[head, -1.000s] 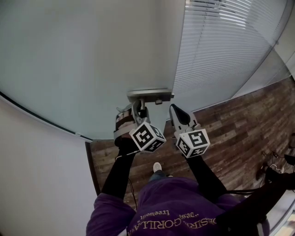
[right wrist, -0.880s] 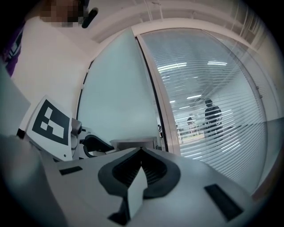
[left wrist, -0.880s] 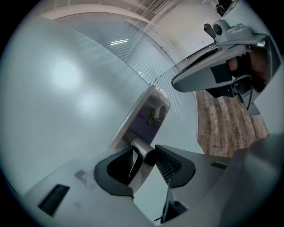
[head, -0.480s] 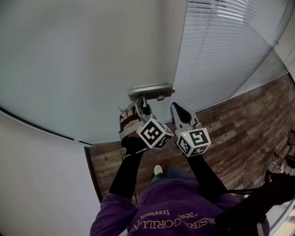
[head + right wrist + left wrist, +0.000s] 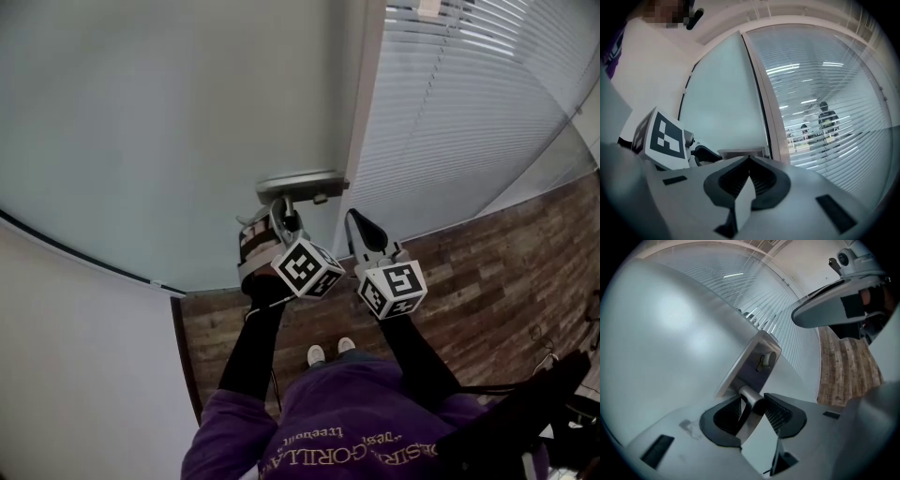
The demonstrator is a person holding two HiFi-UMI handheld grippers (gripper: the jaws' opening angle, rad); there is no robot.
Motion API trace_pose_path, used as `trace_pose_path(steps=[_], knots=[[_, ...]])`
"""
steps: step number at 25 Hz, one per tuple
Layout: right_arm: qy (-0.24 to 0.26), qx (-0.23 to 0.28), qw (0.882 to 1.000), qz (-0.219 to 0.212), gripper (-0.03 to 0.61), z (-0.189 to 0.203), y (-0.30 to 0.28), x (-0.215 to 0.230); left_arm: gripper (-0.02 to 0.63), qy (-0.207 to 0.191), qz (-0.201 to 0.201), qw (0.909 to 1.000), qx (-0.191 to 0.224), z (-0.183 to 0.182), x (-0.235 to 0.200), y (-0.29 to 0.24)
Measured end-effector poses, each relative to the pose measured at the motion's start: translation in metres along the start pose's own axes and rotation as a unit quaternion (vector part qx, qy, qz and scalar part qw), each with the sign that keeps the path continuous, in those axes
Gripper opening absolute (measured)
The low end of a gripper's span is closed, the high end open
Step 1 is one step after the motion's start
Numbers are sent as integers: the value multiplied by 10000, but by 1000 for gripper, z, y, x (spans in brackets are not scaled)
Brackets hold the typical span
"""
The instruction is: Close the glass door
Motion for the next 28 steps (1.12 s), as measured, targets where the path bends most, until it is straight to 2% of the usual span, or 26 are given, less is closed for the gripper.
trace_pose_path(steps=[14,28], knots=[[-85,-93,9999,-15,-9,12,-18,43,143,116,-60,9996,-250,-8,0,-70],[-93,-130,9999,22,-9,12,-25,57,146,236,-112,9990,-372,-11,-12,-91]])
Point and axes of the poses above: the fingertips, and each gripper's own axes: y backward along the fingers, x to its right, z out of its underside, the point moved 3 cm from there along y, backward along the fingers, and after that the axes turned 14 degrees about -z, right-handed, at the moved point
